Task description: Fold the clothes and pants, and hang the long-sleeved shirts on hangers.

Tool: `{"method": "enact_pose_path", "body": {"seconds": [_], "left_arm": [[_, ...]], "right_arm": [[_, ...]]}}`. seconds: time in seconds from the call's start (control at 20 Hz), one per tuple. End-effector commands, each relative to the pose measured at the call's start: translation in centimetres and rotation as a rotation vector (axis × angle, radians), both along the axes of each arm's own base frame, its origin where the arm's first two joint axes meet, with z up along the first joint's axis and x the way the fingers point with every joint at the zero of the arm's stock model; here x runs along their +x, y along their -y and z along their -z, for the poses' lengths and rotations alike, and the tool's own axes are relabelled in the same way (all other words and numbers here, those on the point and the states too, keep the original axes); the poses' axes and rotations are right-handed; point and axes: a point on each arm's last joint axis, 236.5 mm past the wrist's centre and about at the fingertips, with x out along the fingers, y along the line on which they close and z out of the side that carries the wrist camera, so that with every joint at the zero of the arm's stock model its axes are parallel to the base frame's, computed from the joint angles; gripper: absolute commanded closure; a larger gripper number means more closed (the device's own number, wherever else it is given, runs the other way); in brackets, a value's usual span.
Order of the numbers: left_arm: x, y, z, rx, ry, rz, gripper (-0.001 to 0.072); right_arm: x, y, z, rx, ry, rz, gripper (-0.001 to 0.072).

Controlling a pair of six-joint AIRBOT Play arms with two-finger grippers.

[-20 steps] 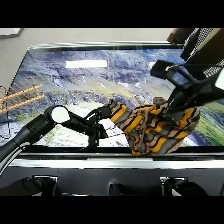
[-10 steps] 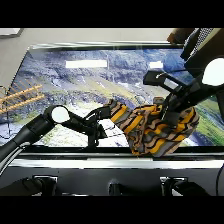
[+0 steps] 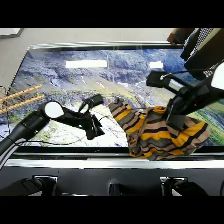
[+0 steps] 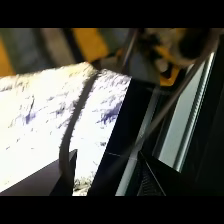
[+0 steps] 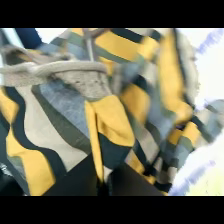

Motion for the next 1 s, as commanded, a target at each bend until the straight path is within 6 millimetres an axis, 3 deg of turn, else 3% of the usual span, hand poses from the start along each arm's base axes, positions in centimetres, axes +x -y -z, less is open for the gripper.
{"method": "enact_pose_path", "body": {"seconds": [0.0,0.05,0.1,0.2,0.25,0.5,0.8,0.95], "left_arm": [[3.7,-3.3,-1.0,-0.033,-0.178,-0.361,0.0291],[4.6,-4.7,-1.2,-0.041,-0.222,-0.449,0.0262],[5.5,-6.1,-1.3,-0.051,-0.258,-0.532,0.0185],[6.9,-7.6,-1.0,-0.091,-0.317,-0.655,0.0174],[7.0,-7.2,-0.7,-0.140,-0.355,-0.692,0.0174],[5.3,-0.7,2.3,-0.412,-0.638,-0.869,0.0177],[-1.0,9.5,4.7,-0.471,-0.835,-0.752,0.0177],[-1.7,12.5,4.8,-0.531,-0.891,-0.733,0.0177]], "right_arm": [[-0.6,0.6,-0.9,-0.013,0.033,0.002,0.0694],[-0.6,0.8,-1.1,-0.017,0.046,0.006,0.0694],[-0.6,1.0,-1.3,-0.022,0.057,0.013,0.0694],[-0.7,1.4,-1.6,-0.027,0.066,0.049,0.0694],[-0.7,1.6,-1.7,-0.029,0.070,0.063,0.0694],[-0.6,1.8,-1.7,-0.029,0.070,0.100,0.0693],[-0.5,2.0,-1.7,-0.024,0.066,0.154,0.0693],[-0.6,2.0,-1.7,-0.024,0.064,0.159,0.0693]]}}
